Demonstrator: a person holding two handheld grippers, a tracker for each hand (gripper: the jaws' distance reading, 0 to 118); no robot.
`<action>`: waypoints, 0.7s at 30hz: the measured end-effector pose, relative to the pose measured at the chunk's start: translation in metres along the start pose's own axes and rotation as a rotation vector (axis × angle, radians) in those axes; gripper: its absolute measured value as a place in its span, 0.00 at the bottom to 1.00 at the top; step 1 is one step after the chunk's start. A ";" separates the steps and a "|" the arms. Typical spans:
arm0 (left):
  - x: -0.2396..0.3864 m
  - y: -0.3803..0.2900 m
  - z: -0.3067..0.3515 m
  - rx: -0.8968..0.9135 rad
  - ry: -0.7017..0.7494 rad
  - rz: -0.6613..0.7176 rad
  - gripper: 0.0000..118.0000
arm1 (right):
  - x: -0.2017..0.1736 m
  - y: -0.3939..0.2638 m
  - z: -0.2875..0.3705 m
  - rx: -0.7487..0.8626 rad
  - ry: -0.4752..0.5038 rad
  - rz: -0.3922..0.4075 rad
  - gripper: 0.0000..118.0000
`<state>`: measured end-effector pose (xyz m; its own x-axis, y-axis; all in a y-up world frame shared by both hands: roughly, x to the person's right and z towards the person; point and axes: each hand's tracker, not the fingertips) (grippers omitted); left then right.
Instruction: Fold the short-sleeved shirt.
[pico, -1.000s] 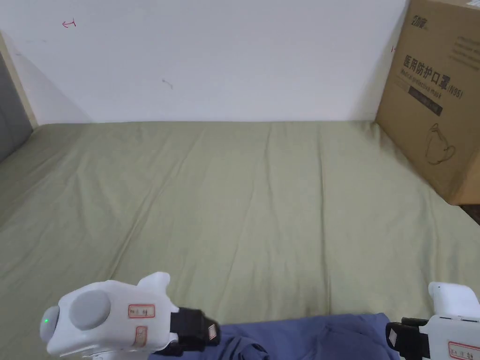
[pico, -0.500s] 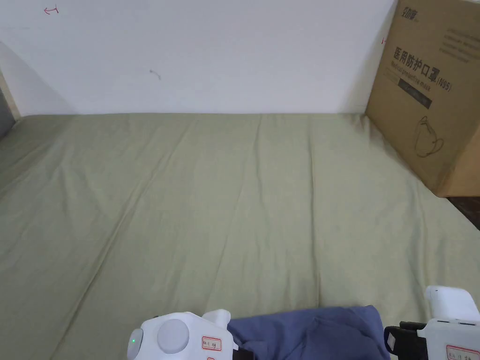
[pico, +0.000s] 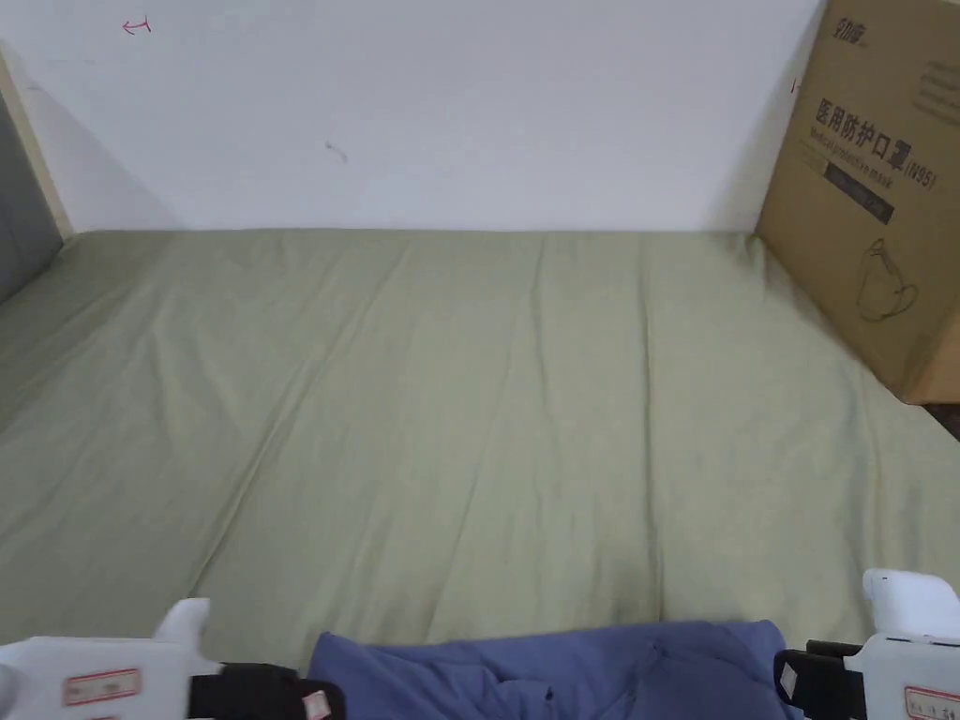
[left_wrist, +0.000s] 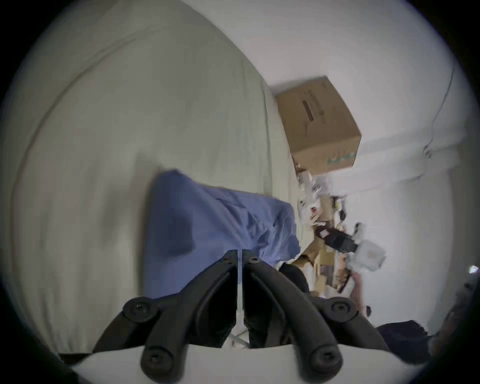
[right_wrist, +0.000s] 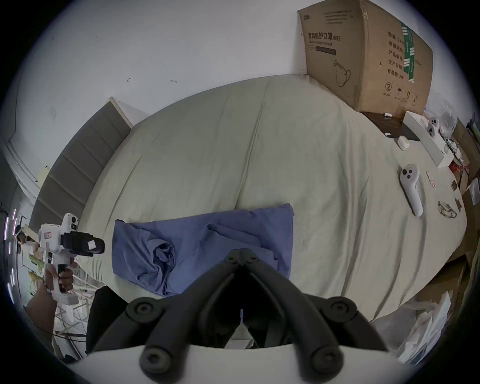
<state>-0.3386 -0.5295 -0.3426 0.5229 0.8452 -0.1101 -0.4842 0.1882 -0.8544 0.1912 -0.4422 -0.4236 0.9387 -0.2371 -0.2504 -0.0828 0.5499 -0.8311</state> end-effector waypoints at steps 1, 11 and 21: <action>-0.011 0.003 0.006 -0.005 0.007 0.001 0.04 | -0.001 0.000 0.000 -0.001 -0.002 0.003 0.00; -0.056 0.005 -0.026 -0.009 -0.107 0.115 1.00 | 0.000 0.002 0.006 -0.012 -0.033 0.003 0.00; -0.051 0.011 -0.104 -0.104 -0.268 0.107 0.32 | -0.005 0.003 0.003 -0.036 -0.047 0.016 0.00</action>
<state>-0.2978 -0.6226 -0.3986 0.2626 0.9619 -0.0759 -0.4451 0.0510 -0.8940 0.1878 -0.4368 -0.4231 0.9517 -0.1905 -0.2408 -0.1089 0.5242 -0.8446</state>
